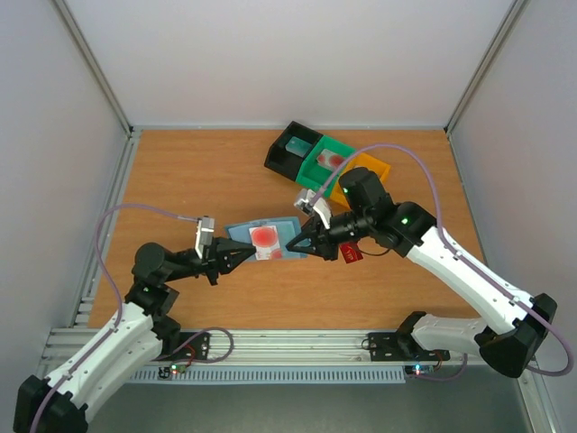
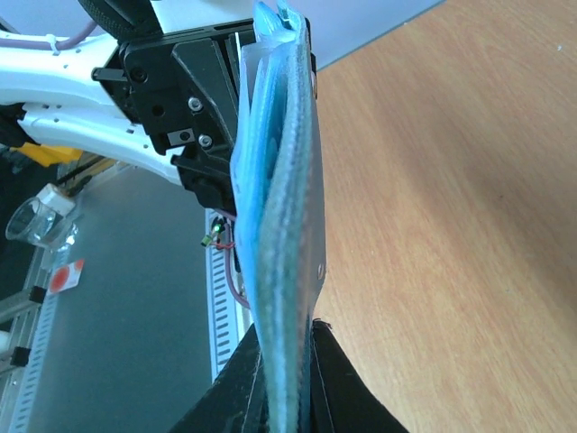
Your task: Take the credit cards out of the card holder
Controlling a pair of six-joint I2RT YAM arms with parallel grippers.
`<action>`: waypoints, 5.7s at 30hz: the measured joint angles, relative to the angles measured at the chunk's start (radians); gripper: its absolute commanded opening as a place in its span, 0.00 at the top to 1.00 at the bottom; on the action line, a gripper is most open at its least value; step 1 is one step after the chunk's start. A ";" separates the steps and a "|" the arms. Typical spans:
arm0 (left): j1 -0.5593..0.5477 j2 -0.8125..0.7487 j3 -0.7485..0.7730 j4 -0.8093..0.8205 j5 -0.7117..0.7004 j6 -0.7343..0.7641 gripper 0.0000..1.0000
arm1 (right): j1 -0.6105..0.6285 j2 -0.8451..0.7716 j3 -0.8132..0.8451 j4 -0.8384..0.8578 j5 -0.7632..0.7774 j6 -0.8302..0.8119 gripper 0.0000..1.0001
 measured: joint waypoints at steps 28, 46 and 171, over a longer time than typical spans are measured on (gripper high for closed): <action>-0.063 0.021 0.020 0.002 -0.008 0.024 0.90 | -0.013 0.026 0.010 0.035 -0.135 0.047 0.99; 0.066 -0.016 0.037 -0.321 -0.281 0.016 1.00 | -0.255 -0.006 -0.218 0.065 -0.024 0.207 0.99; 0.241 0.348 0.758 -0.889 0.030 -0.202 0.01 | -0.106 0.169 0.216 0.790 1.001 -1.123 0.99</action>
